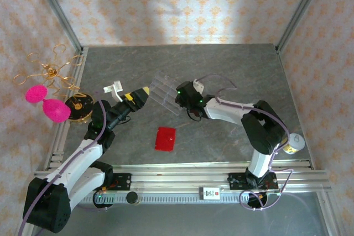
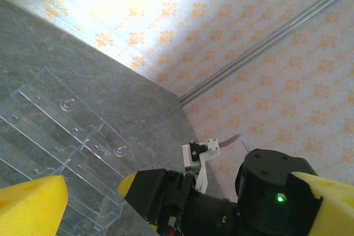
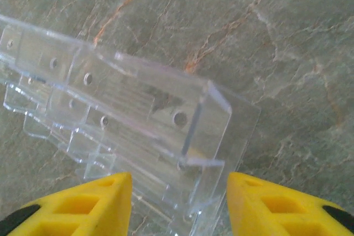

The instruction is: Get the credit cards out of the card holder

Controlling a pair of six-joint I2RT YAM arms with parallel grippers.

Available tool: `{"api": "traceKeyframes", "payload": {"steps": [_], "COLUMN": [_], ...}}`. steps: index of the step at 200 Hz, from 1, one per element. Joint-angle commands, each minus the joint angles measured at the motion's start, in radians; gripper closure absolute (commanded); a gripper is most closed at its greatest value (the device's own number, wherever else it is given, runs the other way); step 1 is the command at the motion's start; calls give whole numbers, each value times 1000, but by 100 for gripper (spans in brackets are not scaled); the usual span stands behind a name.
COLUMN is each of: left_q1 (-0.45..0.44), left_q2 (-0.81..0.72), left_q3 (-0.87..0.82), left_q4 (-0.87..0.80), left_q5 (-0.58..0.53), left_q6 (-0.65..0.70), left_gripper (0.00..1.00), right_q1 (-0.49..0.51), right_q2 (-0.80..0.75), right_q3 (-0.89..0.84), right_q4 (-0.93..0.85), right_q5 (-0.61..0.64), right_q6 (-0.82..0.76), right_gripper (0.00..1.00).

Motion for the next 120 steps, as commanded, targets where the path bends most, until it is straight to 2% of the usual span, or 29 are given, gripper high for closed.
{"api": "traceKeyframes", "payload": {"steps": [1, 39, 62, 90, 120], "left_q1": [-3, -3, -3, -3, -3], "left_q2": [-17, -16, -16, -12, -10], "left_q3": [-14, -6, -9, -11, -12], "left_q4": [43, 41, 49, 58, 48], "left_q5": [6, 27, 32, 38, 35], "left_q6": [1, -6, -14, -25, -29], "left_gripper": [1, 1, 1, 1, 1], "right_q1": [-42, -87, -120, -139, -182], "right_q2": [33, 39, 60, 68, 71], "right_q3": [43, 64, 89, 98, 116], "right_q4": [-68, -106, -101, -74, -73], "right_q5": [66, 96, 39, 20, 14], "right_q6": [-87, -250, -397, -579, -628], "right_gripper": [60, 74, 81, 85, 86]}}
